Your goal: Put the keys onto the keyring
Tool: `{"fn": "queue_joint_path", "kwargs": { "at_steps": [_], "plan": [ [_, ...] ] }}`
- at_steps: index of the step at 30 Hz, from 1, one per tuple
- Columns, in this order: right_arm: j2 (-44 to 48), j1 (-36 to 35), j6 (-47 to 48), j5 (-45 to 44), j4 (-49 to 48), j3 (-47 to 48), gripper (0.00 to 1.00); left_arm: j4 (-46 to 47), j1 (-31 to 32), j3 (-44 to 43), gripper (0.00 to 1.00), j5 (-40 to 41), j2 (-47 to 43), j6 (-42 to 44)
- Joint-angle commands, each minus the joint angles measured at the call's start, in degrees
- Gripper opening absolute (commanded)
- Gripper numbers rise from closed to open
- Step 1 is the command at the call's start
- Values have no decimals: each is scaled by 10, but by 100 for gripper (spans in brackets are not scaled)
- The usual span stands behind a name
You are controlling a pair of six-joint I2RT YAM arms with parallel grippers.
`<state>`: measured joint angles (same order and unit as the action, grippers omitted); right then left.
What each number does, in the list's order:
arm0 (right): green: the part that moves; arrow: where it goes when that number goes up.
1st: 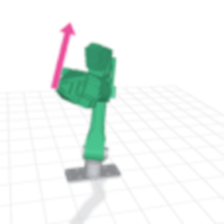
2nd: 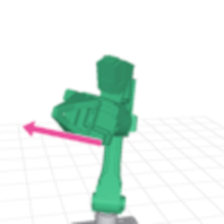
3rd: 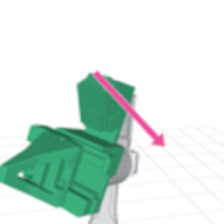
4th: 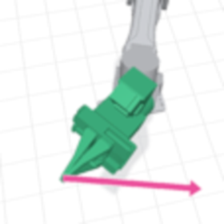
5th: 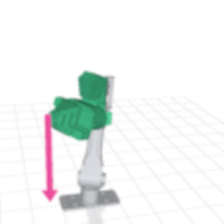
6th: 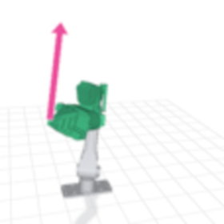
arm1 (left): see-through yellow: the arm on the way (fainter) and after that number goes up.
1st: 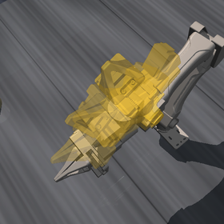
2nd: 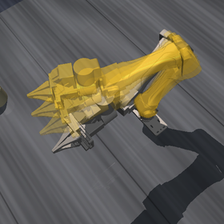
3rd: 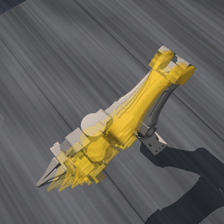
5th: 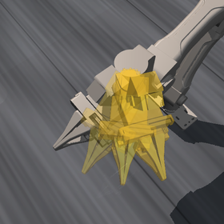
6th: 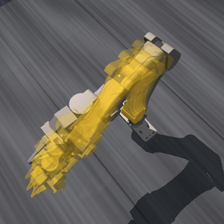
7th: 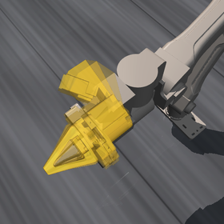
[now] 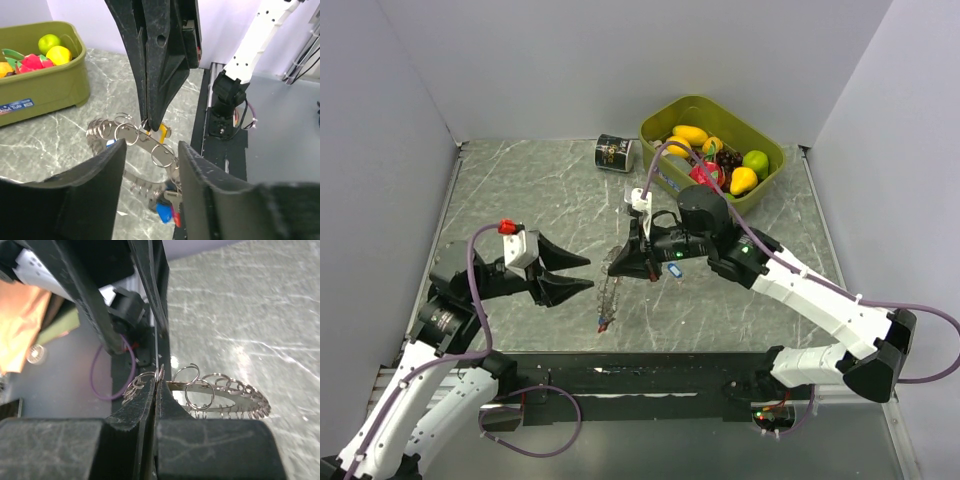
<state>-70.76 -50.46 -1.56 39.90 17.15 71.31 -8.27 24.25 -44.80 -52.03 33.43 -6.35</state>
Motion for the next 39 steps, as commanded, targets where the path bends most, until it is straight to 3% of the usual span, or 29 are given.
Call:
{"fn": "queue_joint_path", "kwargs": {
  "at_steps": [1, 10, 16, 20, 39],
  "plan": [
    [-8, 5, 67, -5, 77, 58, 0, -62, 2, -50, 55, -11, 29, 39],
    [-79, 5, 156, 69, 226, 136, 0, -170, 2, -136, 55, -69, 131, 136],
    [-87, 5, 168, 90, 237, 136, 0, -235, 5, -179, 48, -104, 177, 187],
    [-87, 5, 167, 93, 229, 131, 0, -251, 18, -187, 36, -111, 198, 199],
    [-70, 11, 150, 88, 191, 110, 0, -302, 90, -188, 29, -47, 248, 229]
  ]
}}
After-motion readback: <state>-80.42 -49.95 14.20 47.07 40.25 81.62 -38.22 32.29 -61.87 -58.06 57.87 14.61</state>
